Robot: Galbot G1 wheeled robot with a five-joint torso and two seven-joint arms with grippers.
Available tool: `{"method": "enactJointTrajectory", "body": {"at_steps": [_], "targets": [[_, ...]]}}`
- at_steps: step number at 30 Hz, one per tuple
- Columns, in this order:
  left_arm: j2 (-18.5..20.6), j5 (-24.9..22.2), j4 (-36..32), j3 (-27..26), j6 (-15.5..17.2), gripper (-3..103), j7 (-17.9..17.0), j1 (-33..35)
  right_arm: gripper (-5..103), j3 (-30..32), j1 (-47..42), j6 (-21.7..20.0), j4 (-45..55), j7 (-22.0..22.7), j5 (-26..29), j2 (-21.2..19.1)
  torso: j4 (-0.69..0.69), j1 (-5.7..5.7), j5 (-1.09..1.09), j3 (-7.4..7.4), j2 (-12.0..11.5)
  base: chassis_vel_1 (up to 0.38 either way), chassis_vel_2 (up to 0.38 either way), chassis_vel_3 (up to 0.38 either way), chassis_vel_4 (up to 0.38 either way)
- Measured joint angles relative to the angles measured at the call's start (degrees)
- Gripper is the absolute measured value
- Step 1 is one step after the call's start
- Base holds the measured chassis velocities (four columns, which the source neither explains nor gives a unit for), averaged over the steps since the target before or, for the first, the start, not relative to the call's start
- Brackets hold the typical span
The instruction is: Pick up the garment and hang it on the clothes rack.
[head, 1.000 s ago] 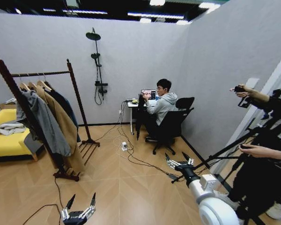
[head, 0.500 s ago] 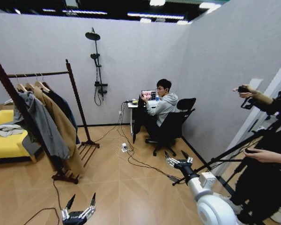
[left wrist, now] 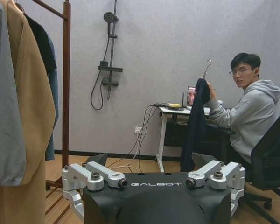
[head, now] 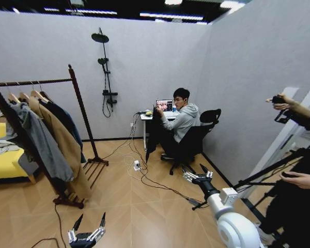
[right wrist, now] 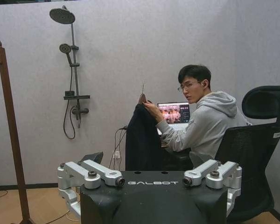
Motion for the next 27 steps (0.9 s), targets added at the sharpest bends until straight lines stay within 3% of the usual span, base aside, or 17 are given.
{"method": "enactJointTrajectory", "body": {"at_steps": [27], "targets": [[0.01, 0.00, 0.00, 0.00, 0.00, 100, 0.00, 0.00, 100, 0.04, 0.09, 0.44, -0.01, 0.00, 0.90, -1.08, 0.01, 0.03, 0.02, 0.02, -0.02, -0.310, 0.306, 0.303, -0.308]]}}
